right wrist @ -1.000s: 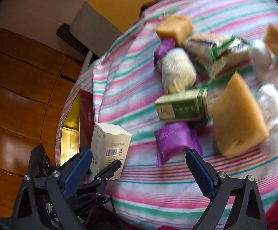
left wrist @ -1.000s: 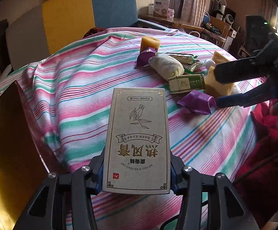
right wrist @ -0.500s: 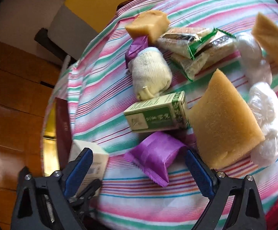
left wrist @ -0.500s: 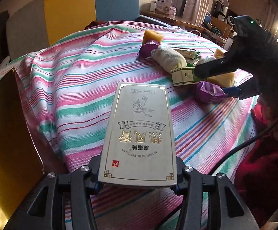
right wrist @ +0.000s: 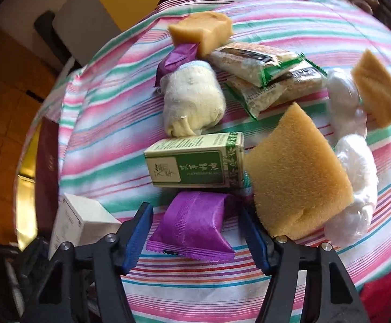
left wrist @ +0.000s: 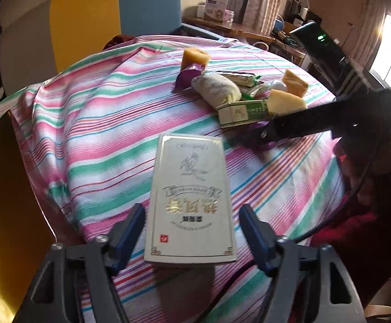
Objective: Organize objects
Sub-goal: 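Carry the white box with the left tool while the right tool grasps the purple packet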
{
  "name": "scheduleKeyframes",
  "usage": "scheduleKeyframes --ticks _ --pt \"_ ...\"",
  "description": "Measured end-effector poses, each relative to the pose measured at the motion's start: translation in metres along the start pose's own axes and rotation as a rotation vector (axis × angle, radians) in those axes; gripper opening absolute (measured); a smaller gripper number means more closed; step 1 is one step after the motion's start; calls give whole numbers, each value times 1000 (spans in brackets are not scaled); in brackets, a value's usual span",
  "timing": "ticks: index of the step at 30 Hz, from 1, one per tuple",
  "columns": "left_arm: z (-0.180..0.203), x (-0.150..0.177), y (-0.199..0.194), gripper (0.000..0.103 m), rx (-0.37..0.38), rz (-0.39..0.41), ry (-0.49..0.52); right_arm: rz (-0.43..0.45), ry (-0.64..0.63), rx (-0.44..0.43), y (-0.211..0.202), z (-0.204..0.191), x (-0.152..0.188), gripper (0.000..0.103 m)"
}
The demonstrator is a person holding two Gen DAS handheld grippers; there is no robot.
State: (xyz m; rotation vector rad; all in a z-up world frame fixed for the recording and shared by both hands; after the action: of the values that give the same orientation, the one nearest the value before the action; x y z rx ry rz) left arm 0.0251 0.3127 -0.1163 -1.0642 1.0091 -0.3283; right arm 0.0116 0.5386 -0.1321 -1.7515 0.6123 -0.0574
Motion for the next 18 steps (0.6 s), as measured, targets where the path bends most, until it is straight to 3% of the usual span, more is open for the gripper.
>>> scheduleKeyframes --ticks 3,6,7,8,9,12,18 --pt "2 -6 0 79 -6 -1 19 -2 -63 66 1 -3 3 63" --pt "2 -16 5 79 -18 -16 31 -5 -50 51 0 1 2 64" --pt "2 -19 8 75 -20 -18 37 -4 -34 35 0 3 1 65" --pt "2 -19 10 60 -21 -21 41 -2 -10 12 -1 4 0 66" --pt "2 -19 13 52 -24 -39 45 -1 -1 3 -2 6 -1 66" --pt "3 -15 12 51 -22 -30 50 4 -36 55 -3 6 1 57" --pt "-4 -10 -32 51 31 66 -26 12 -182 169 -2 -8 8 57"
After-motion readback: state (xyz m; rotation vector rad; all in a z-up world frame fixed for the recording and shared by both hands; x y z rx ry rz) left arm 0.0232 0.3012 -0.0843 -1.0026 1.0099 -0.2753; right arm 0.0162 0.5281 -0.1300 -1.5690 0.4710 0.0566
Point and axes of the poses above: each gripper's, at about its wrist camera, not at the fingertips, and y roughly the way its jaws point, z to its right, x to its underside, the point moved 5 cm from there along y, roughly the way its jaws point, and after that the axes turned 2 degrees about -z, right-handed, at the moved point
